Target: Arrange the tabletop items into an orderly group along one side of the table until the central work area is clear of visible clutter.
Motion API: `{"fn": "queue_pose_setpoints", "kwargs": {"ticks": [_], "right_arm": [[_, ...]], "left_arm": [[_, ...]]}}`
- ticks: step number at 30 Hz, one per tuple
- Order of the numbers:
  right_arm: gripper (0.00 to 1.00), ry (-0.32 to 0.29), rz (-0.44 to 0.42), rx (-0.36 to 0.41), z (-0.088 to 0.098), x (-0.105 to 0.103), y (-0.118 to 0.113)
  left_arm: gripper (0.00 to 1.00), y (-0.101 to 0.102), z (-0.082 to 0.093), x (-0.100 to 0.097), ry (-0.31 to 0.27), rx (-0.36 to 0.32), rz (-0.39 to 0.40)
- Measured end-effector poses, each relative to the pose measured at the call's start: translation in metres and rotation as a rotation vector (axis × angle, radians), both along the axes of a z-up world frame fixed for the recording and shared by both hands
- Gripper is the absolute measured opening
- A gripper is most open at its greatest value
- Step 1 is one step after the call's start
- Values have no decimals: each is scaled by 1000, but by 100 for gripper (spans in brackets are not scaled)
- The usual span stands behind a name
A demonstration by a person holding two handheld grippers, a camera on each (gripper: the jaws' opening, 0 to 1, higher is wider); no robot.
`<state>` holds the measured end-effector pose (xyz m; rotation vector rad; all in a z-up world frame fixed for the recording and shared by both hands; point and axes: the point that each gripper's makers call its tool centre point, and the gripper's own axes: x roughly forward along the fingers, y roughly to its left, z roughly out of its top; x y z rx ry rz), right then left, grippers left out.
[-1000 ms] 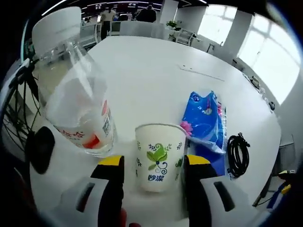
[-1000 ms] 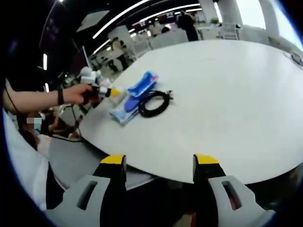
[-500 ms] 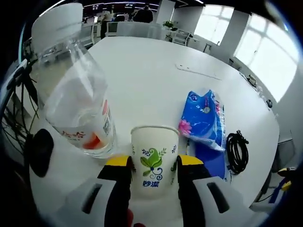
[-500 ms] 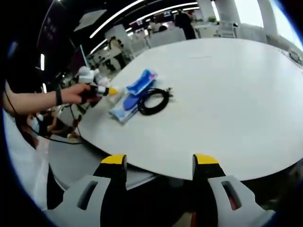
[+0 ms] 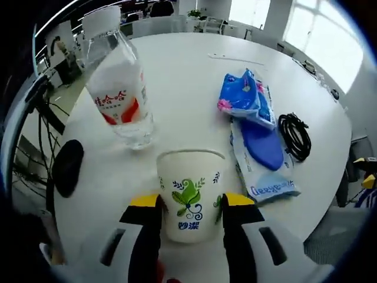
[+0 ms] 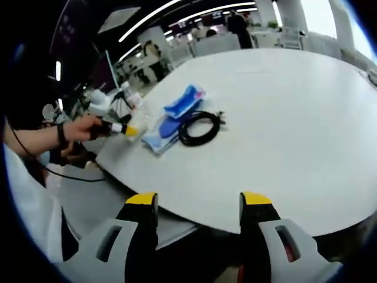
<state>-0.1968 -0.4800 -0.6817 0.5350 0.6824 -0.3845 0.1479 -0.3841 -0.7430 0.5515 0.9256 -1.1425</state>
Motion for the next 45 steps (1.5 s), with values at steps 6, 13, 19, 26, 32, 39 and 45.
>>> {"fn": "queue_pose_setpoints", "kwargs": {"ticks": [6,13,19,26,32,39,45], "right_arm": [[54,5,20,3,-3,3,5],[54,4,37,9,-5,6,12],[54,-2,57,9,-5,14,15],[54,-7,92,6,-3,25,15],[54,-13,136,-2,0,38,14],[53,-41,172,2,4,54,13],[52,-54,220,14,6,69,21]], "left_arm": [[40,24,-2,-9,-31,6,-8],[40,42,-3,-15,-21,7,9],[41,53,-7,-23,-22,20,1],[41,57,-17,-23,-5,25,2],[40,66,-19,-32,53,-17,39],[40,75,-15,-47,111,-62,82],[40,70,-2,-59,157,-127,113]]}}
